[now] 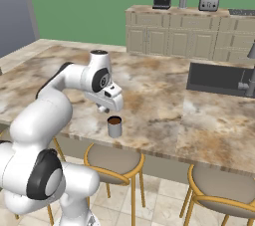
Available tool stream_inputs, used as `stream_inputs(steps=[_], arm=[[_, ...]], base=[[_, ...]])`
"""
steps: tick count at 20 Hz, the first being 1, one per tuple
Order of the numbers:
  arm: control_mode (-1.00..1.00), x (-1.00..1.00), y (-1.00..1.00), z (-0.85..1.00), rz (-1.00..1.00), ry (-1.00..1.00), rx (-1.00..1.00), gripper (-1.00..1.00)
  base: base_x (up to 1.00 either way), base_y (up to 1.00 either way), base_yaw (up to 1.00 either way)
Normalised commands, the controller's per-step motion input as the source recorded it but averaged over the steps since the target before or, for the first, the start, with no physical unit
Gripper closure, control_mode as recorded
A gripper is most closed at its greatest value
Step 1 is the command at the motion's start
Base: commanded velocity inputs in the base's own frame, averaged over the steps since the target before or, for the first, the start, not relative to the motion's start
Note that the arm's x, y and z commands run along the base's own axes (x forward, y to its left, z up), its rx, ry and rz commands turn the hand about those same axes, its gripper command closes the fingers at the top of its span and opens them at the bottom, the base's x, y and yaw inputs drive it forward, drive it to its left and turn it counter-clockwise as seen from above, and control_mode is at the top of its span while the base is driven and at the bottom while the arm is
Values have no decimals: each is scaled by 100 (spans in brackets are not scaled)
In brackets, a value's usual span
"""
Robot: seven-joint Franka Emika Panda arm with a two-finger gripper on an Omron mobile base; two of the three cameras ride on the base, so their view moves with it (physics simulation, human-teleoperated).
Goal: Pick up the marshmallow and place it in the cup of hot chocolate on the dining counter.
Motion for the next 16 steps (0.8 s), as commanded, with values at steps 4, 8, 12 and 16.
stream_inputs(steps=[4,8,12,16], arm=[[-100,19,0,-27,-1,2,0,100],[-100,24,-2,-22,-1,1,0,100],[-100,22,-1,-26,-1,1,0,100],[-100,21,-2,-25,-1,1,0,100]], base=[[0,0,0],[0,0,0],[0,0,0],[0,0,0]])
